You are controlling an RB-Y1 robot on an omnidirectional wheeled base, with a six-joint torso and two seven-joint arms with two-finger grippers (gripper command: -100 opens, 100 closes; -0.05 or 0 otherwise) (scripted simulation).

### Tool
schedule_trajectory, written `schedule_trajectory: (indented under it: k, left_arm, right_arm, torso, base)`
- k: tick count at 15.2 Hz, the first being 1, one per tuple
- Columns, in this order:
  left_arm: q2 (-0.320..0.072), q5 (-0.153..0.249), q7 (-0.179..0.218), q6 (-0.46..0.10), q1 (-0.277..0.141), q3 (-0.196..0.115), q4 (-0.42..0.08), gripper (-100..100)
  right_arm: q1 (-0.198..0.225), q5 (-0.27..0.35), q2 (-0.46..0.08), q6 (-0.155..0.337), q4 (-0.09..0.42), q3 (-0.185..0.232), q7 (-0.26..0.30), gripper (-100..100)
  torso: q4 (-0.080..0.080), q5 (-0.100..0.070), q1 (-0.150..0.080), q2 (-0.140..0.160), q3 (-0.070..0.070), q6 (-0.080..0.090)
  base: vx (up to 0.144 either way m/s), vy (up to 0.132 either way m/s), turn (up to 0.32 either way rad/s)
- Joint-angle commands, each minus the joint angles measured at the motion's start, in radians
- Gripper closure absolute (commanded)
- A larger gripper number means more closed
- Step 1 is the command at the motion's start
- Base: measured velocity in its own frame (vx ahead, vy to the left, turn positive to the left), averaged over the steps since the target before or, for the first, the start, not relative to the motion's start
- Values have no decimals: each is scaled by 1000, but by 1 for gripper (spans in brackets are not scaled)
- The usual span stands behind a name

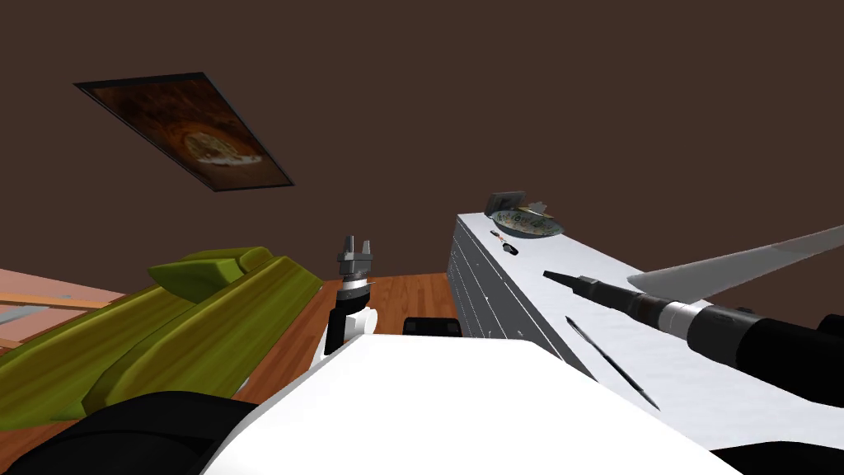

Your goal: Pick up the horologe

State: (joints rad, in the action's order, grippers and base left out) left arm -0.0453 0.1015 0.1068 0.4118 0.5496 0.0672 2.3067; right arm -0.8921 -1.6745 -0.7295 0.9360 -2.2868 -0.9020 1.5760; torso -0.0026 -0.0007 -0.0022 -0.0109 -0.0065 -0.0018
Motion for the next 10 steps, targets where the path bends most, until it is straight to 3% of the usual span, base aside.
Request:
schedule_trajectory:
  k: [1,7,9,10]
  left_arm:
    - [0,0,0,0,0,0,0,0]
    - [0,0,0,0,0,0,0,0]
    - [0,0,0,0,0,0,0,0]
    - [0,0,0,0,0,0,0,0]
  right_arm:
    - [29,-24,29,-24,14,22,-5,-100]
    - [111,-69,100,-89,51,93,2,-100]
    - [99,-64,90,-79,44,81,2,-100]
    - [99,-64,90,-80,44,81,2,100]
  torso:
    - [0,0,0,0,0,0]
    - [0,0,1,0,0,0]
    - [0,0,-1,2,1,0]
    - [1,0,0,5,3,1]
  base:
    - [141,-8,78]
    - [143,-1,69]
    - [57,-17,16]
    - [16,-4,2]
